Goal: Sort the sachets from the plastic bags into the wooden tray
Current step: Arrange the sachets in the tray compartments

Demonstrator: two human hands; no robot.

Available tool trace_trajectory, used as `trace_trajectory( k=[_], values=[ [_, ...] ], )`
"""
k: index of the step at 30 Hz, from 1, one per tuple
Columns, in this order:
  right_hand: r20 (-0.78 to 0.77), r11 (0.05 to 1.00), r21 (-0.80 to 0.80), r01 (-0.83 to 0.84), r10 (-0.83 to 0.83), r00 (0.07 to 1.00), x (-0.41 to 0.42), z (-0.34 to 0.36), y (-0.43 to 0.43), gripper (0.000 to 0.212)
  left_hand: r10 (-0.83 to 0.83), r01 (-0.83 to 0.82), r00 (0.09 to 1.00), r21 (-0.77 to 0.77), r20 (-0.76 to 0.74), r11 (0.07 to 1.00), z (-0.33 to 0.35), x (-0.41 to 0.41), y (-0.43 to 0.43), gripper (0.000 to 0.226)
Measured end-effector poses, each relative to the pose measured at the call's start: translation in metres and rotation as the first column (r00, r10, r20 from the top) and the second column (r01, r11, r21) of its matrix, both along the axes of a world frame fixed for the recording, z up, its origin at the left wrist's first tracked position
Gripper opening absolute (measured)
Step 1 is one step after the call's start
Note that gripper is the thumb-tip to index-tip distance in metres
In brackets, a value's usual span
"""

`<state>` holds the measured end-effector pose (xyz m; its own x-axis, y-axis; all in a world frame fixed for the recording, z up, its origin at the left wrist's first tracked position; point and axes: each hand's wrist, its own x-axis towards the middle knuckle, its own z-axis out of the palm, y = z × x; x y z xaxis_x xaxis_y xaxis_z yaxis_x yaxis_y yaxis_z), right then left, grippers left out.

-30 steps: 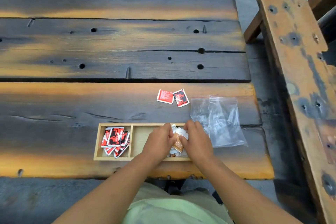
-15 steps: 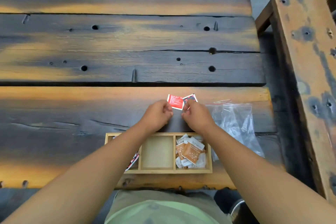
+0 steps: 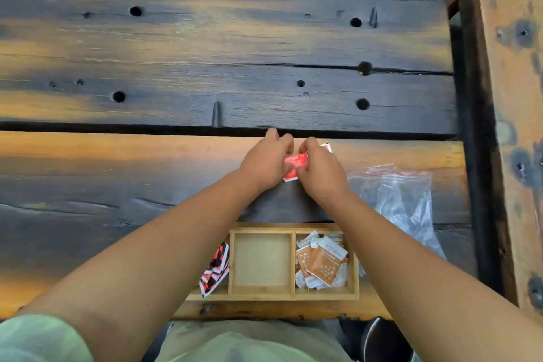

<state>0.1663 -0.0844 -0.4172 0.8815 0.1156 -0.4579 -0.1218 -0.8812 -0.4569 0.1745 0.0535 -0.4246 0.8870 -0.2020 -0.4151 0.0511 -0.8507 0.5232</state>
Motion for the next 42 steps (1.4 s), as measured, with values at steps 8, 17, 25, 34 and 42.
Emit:
trace_trajectory(
  k=[8, 17, 25, 34, 42],
  values=[
    [0.054, 0.997, -0.060, -0.039, 0.043, 0.998, -0.001, -0.002, 0.006, 0.019, 0.017, -0.021, 0.997, -0.054, -0.076, 0.998, 0.003, -0.004, 0.001, 0.013],
    [-0.040, 0.967, 0.256, 0.023, -0.013, 0.999, -0.023, 0.021, 0.033, 0.015, 0.428, -0.439, 0.898, -0.267, -0.102, 0.858, 0.027, -0.051, 0.051, 0.017],
    [-0.027, 0.931, 0.362, -0.041, 0.055, 0.998, -0.072, 0.045, 0.085, 0.003, 0.591, -0.585, 0.803, -0.296, -0.079, 0.755, 0.049, -0.120, 0.098, 0.015],
    [-0.089, 0.934, 0.254, -0.251, 0.281, 0.956, -0.120, 0.049, 0.118, 0.004, 0.626, -0.644, 0.765, -0.223, -0.155, 0.732, 0.063, -0.186, 0.127, 0.010],
    [0.072, 0.861, -0.003, -0.508, 0.507, 0.859, -0.148, 0.042, 0.124, 0.010, 0.419, -0.420, 0.907, 0.020, 0.030, 0.907, 0.049, -0.215, 0.122, 0.011]
  ],
)
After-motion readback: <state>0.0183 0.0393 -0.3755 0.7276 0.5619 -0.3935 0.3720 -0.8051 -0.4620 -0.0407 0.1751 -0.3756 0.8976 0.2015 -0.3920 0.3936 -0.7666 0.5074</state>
